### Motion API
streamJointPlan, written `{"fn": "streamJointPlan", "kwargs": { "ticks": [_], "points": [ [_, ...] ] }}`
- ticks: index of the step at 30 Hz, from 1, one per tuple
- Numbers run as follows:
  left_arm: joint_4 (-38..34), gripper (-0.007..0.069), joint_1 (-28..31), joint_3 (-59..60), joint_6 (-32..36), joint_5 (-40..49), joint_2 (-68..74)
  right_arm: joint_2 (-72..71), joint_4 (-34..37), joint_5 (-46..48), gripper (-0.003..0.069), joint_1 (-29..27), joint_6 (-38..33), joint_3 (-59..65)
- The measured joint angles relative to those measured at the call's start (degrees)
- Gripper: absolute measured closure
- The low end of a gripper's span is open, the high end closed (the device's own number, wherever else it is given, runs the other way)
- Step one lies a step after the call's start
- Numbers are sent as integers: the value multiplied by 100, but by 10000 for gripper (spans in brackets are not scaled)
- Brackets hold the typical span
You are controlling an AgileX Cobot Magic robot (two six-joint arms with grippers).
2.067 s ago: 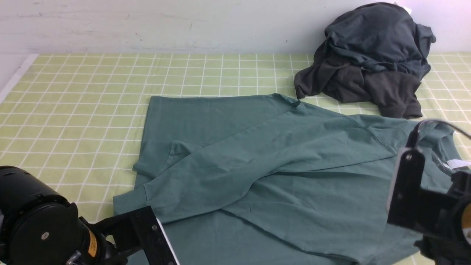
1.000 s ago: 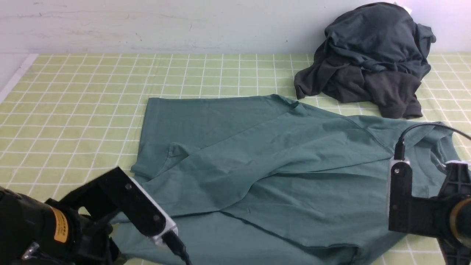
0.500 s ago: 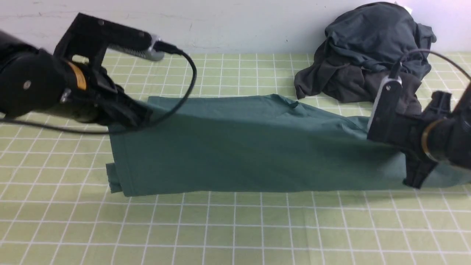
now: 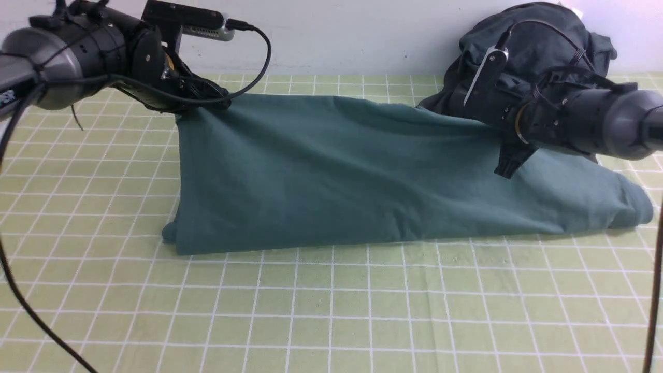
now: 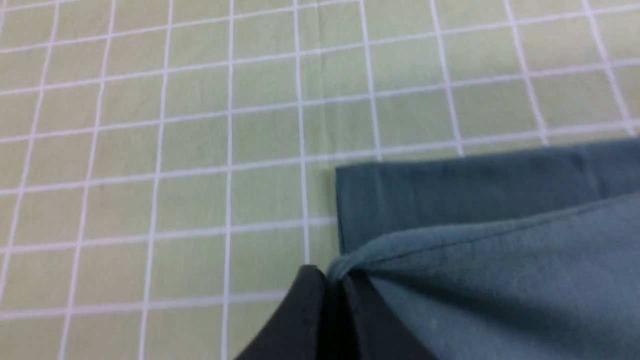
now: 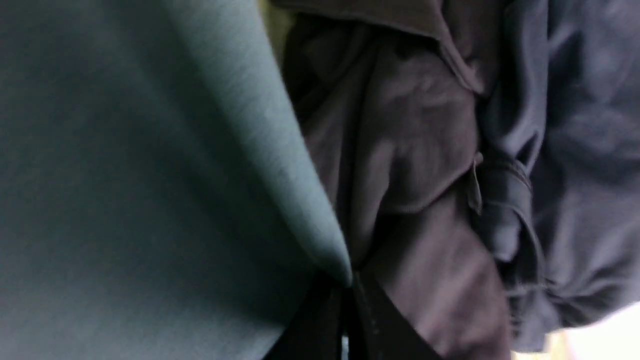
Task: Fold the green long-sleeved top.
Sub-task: Use both arms to drag the lower edge of the fabric forward and fold it over the upper edge
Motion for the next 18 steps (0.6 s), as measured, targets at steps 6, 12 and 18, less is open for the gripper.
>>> {"fn": "streamJointPlan", "kwargs": {
  "ticks": [6, 12, 18],
  "points": [
    [0, 487, 112, -923, -13, -6, 915, 319, 142, 37, 583, -120, 869, -329],
    [21, 266, 146, -1468, -17, 150, 1092, 153, 893, 1362, 454, 12, 1350, -771],
    [111, 246, 146, -1817, 128, 863, 690, -464, 2109, 2574, 450, 60, 199, -1086]
  ]
}}
